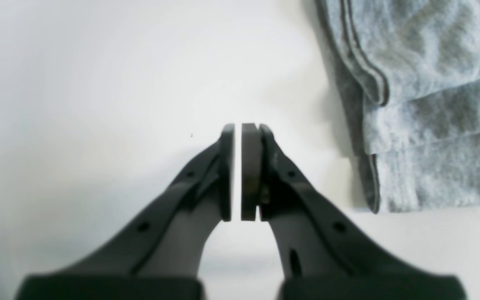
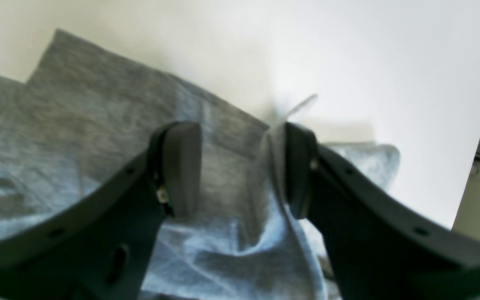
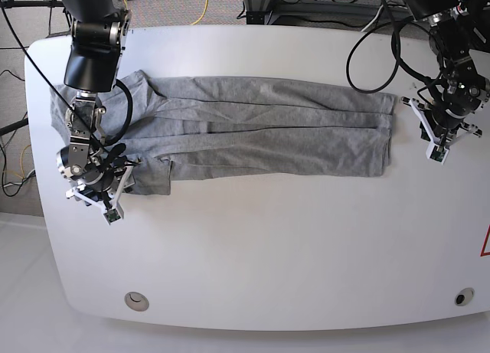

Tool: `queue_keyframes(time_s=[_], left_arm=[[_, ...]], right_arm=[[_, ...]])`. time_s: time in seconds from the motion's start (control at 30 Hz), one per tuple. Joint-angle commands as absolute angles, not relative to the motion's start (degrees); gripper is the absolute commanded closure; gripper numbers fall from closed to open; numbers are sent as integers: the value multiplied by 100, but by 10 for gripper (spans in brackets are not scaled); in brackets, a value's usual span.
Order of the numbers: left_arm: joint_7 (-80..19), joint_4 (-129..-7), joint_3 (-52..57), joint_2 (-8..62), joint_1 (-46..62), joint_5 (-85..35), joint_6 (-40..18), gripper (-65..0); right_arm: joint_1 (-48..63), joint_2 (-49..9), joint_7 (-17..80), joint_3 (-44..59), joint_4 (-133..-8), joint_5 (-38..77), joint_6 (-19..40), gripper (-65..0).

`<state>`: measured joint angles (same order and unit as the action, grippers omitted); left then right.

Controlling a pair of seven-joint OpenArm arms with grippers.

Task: Fold the T-shirt properly
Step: 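Drag the shirt end with the right gripper toward the table edge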

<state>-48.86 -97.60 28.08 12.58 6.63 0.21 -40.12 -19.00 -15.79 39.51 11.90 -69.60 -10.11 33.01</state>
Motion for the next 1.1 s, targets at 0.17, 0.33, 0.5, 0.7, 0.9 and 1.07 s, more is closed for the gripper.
queue_keyframes(time_s=[0.17, 0.33, 0.5, 0.7, 0.9, 1.07], left_arm=[[-4831, -9842, 2826, 1332, 593, -31, -4000, -17], [-4831, -9842, 2826, 1332, 593, -31, -4000, -17], [-4831, -9842, 2826, 1332, 593, -31, -4000, -17], [-4831, -9842, 2826, 1332, 593, -31, -4000, -17], [-4831, -9842, 2818, 1323, 593, -31, -4000, -17], [-4831, -9842, 2818, 1323, 593, -31, -4000, -17]], right_arm=[[-2088, -1657, 3600, 1209, -6765, -963, 3284, -288], [-2088, -1666, 3415, 1209, -6527, -963, 3284, -227], [-2088, -1666, 3407, 1209, -6466, -963, 3284, -113], [-2088, -1666, 3407, 1209, -6466, -963, 3284, 0], [-2097, -1666, 3407, 1209, -6492, -963, 3275, 0], [-2167, -1754, 3433, 1209, -6492, -971, 3275, 0]])
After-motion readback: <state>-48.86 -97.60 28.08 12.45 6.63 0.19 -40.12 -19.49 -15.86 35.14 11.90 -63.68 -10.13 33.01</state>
